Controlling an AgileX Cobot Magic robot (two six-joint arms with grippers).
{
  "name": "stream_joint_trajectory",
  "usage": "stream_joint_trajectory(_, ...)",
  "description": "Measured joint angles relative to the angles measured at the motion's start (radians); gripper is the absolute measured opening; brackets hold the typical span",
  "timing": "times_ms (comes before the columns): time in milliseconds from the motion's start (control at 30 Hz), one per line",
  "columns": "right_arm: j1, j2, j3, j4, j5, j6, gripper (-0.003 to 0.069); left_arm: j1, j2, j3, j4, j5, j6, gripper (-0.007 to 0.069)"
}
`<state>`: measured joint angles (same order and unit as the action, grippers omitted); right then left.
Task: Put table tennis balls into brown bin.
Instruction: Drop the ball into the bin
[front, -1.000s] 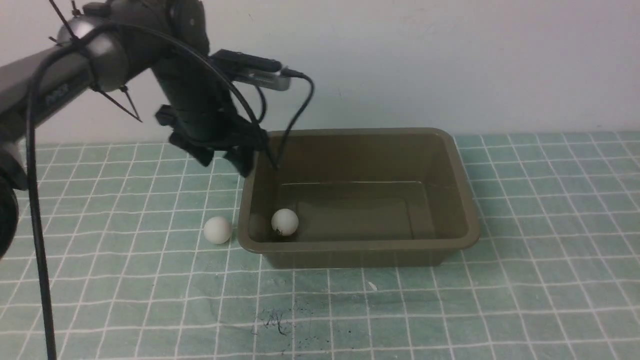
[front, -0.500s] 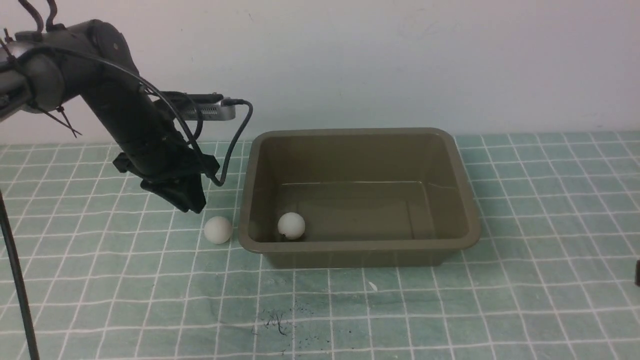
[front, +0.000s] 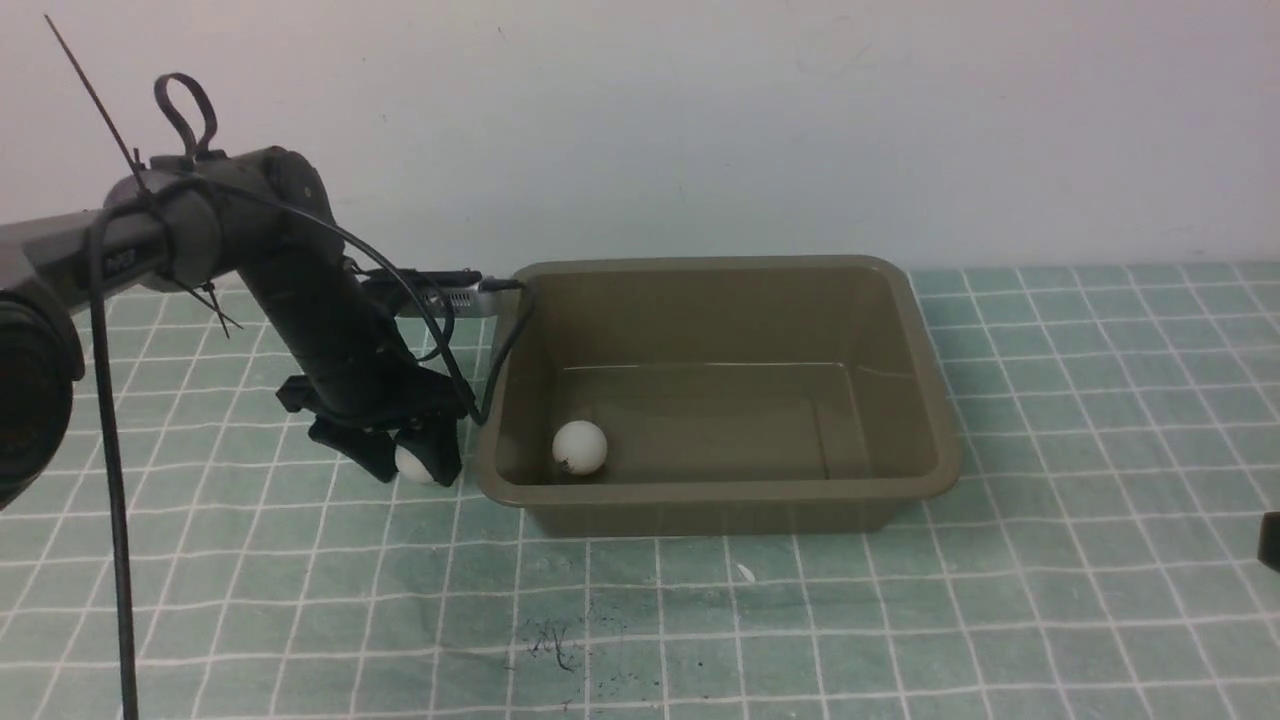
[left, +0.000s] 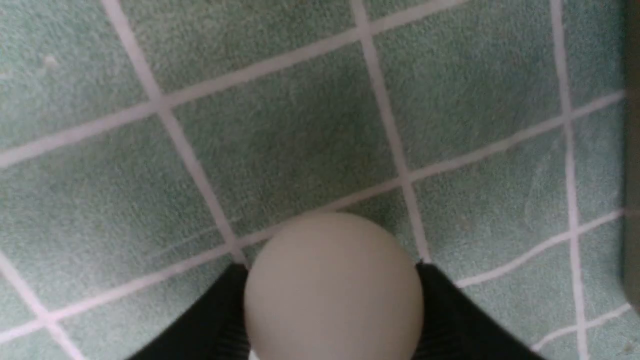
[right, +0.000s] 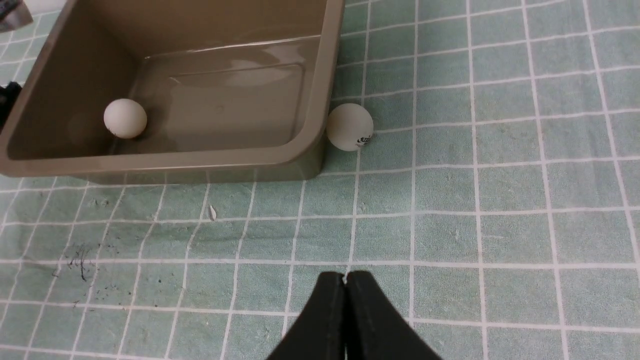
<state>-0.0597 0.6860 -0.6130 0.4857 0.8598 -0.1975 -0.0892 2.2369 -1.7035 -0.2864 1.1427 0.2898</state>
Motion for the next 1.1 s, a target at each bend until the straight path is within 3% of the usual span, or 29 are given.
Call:
stream_joint_trajectory(233, 0.0, 0.0, 0.0, 0.002, -0.003, -0.021, -0.0015, -0.002, -0.068, -0.09, 0.055, 0.056, -0.078, 0.0346)
stream_joint_trajectory(433, 0.0, 0.0, 0.0, 0.003, -0.019, -0.022, -0.0015, -0.104, -0.143, -0.18, -0.137, 0.049, 0.016, 0.0346)
stream_joint_trajectory(533, 0.0, 0.0, 0.0, 0.003, -0.031, -0.022, -0.0015, -0.179, -0.13, -0.185, -0.168, 0.01, 0.04, 0.0346)
stream_joint_trajectory(667, 0.0, 0.0, 0.0, 0.004, -0.036, -0.022, -0.0015, -0.239, -0.071, -0.185, -0.095, -0.031, -0.033, 0.0363)
stream_joint_trajectory(867, 0.0, 0.001, 0.0, 0.004, -0.071, -0.022, -0.0015, -0.238, -0.035, -0.184, 0.053, -0.019, -0.189, 0.0502)
stream_joint_trajectory(1100, 0.0, 0.108, -0.057, 0.005, -0.072, -0.022, -0.0015, -0.231, -0.046, -0.214, 0.201, 0.071, -0.222, 0.0486)
